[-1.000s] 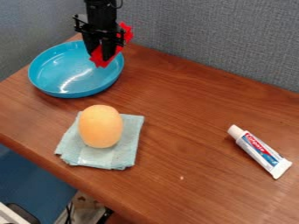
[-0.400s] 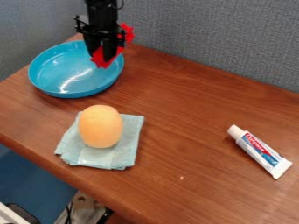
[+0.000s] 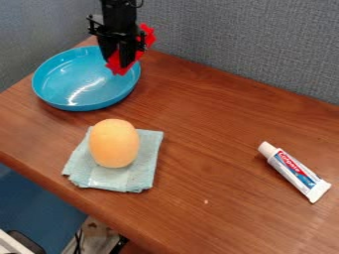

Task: Put the red object on the blue plate

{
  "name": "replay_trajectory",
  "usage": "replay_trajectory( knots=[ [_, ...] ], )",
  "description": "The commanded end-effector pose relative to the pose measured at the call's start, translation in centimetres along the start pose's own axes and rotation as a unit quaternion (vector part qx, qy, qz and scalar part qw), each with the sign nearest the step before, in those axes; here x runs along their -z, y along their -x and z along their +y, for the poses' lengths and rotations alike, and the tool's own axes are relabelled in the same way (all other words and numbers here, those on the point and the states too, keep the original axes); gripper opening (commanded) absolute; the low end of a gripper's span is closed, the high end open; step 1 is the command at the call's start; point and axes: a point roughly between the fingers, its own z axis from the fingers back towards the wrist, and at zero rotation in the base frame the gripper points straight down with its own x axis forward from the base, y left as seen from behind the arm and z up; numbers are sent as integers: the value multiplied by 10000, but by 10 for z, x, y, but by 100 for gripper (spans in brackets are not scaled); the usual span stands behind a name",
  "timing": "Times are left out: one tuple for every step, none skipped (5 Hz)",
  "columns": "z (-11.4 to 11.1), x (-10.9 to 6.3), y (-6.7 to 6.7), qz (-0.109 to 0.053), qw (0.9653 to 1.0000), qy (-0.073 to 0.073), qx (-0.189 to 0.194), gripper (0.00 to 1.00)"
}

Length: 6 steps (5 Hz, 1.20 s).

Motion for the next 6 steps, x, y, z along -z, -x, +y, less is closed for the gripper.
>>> replay_trajectory(
  knots=[
    [-1,-38,-7,-480,9987,-170,56,0],
    [-4,-39,-9,-502,9986,-168,96,0],
    [10,-38,-8,-491,9985,-211,-83,0],
    [24,-38,-7,-483,9982,-253,-258,0],
    [42,-33,-6,-438,9974,-316,-474,0],
    [55,-24,-6,-368,9966,-395,-620,0]
  ],
)
